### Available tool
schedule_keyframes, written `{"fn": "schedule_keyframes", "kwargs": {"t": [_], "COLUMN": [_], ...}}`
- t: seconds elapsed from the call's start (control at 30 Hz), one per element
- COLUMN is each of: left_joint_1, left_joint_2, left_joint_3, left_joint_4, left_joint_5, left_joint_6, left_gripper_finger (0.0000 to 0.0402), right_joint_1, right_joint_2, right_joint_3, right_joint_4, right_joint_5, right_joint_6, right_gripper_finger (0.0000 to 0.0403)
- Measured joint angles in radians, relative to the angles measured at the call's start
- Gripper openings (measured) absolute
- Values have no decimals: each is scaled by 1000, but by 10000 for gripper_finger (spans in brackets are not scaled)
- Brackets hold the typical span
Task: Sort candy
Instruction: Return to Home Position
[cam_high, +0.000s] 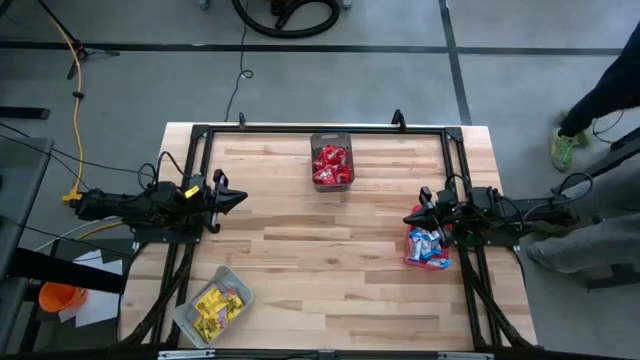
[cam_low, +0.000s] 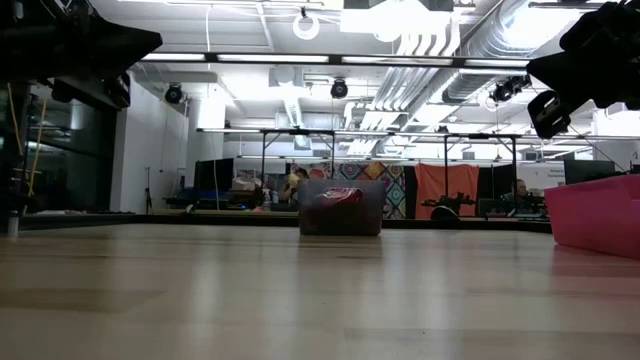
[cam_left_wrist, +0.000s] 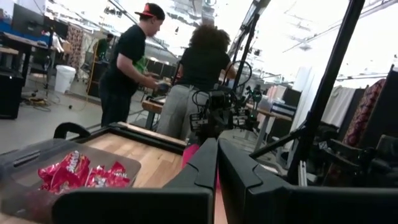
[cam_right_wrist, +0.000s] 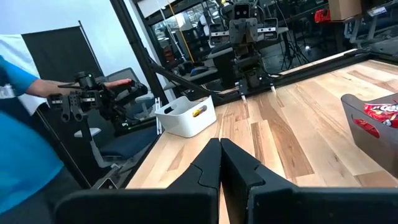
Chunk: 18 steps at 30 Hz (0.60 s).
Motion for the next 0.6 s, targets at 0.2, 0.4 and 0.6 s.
{"fn": "schedule_keyframes", "kwargs": {"t": [0.2, 0.4, 0.6], "left_joint_1": [-3, -13, -13], "left_joint_2": [0, 5, 5], "left_joint_3": [0, 0, 0], "left_joint_4": [-2, -2, -2], "left_joint_5": [0, 0, 0], "left_joint_6": [0, 0, 0], "left_gripper_finger": [1, 1, 1], "right_joint_1": [0, 0, 0], "right_joint_2": [1, 1, 1], "right_joint_3": [0, 0, 0], "right_joint_4": [0, 0, 0], "right_joint_5": [0, 0, 0], "right_joint_6": [0, 0, 0], "right_gripper_finger": [0, 0, 0]}}
